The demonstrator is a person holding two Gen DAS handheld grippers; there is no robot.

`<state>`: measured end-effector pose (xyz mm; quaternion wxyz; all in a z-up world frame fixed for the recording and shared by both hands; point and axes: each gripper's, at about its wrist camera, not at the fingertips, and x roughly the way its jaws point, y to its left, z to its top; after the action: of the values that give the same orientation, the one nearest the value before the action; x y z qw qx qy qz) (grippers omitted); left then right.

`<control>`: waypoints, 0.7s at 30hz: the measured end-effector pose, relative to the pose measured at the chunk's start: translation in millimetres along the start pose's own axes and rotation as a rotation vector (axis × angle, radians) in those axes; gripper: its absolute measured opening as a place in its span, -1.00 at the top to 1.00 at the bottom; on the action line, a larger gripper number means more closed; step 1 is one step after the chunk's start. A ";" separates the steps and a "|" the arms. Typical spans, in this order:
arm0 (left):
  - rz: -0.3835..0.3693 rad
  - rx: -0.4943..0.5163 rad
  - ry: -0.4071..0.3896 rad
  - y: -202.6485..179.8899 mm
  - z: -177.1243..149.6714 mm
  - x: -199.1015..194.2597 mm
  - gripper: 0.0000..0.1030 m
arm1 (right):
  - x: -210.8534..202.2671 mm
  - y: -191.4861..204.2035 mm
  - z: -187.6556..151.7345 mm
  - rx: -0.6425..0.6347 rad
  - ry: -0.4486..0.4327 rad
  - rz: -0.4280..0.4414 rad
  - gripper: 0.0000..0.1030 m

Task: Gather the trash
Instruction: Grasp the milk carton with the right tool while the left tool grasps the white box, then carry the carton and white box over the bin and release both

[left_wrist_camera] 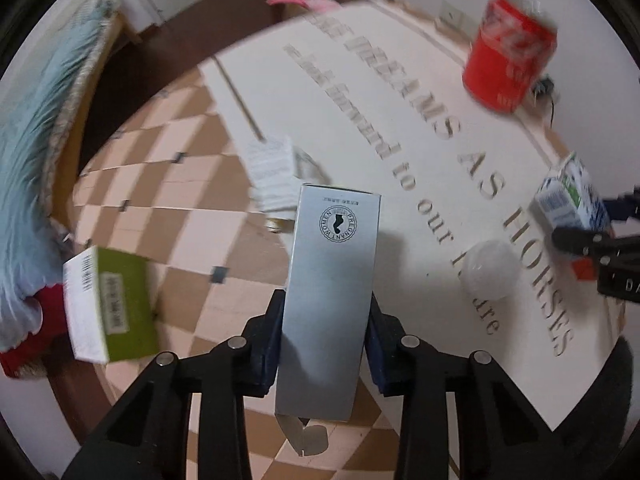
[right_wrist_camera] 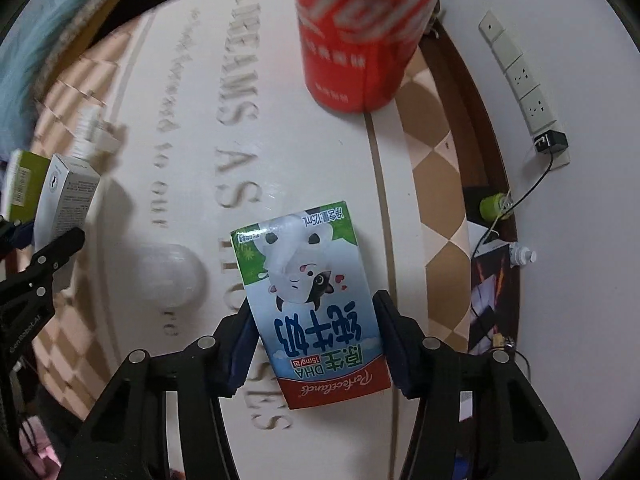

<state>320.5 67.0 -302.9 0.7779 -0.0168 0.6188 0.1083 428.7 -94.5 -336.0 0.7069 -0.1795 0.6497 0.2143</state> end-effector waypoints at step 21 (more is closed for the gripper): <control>0.080 -0.470 -0.385 201.8 -127.5 -191.5 0.38 | -166.0 244.5 -35.7 -0.235 -0.340 0.254 -0.09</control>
<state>119.6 215.2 -125.9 0.8509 -0.1511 0.4182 0.2799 256.8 81.2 -168.0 0.7479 -0.1384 0.5092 0.4028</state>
